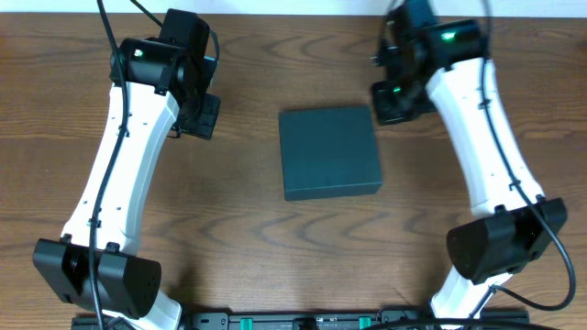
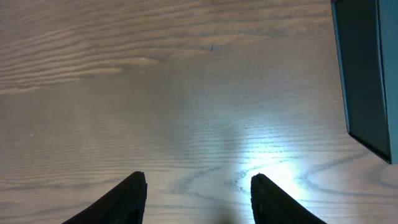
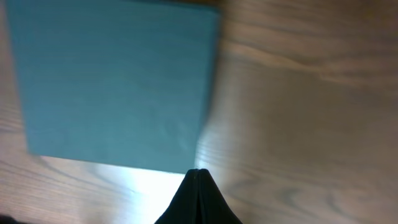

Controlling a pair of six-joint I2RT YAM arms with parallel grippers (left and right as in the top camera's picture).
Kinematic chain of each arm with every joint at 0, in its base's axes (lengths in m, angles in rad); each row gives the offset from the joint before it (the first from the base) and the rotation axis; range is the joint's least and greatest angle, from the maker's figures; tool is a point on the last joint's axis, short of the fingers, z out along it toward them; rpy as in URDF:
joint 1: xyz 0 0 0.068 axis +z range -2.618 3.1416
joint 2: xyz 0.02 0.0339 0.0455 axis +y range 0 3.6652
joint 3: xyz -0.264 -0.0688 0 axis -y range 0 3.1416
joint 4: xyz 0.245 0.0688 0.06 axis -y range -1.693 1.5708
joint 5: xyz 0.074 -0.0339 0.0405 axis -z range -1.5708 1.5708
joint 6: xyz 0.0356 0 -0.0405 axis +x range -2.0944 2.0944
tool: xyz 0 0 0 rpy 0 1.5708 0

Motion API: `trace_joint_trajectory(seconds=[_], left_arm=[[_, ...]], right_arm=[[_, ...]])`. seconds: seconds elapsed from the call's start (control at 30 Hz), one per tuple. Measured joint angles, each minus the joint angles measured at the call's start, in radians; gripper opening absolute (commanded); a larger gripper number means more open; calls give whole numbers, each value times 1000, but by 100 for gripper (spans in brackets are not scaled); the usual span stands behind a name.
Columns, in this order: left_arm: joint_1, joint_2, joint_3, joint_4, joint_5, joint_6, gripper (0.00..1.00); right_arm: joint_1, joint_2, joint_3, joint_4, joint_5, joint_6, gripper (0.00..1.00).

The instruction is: Pack container

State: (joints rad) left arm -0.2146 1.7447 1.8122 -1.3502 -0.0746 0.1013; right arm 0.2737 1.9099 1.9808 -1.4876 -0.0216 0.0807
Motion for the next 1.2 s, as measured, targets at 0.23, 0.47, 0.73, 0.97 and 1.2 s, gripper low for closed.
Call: trace_joint_trajectory(seconds=[0.23,0.47,0.73,0.97,1.2], left_arm=[[0,0,0,14,-10,0,53],[0,0,-1,15,-11,0,53],[0,0,-1,15,-11,0,53],[0,0,-1,15,-11,1,66],[41,0,-1,97,-6,-18,97]], right_arm=[[84,-7,-216,158,-5,20,1],[140,-7,-437,310,-8,27,1],[163,-60,-563,435,2,50,1],[156,-78,-579,455,3,59,24],[-27,-37,-401,437,40,63,99]])
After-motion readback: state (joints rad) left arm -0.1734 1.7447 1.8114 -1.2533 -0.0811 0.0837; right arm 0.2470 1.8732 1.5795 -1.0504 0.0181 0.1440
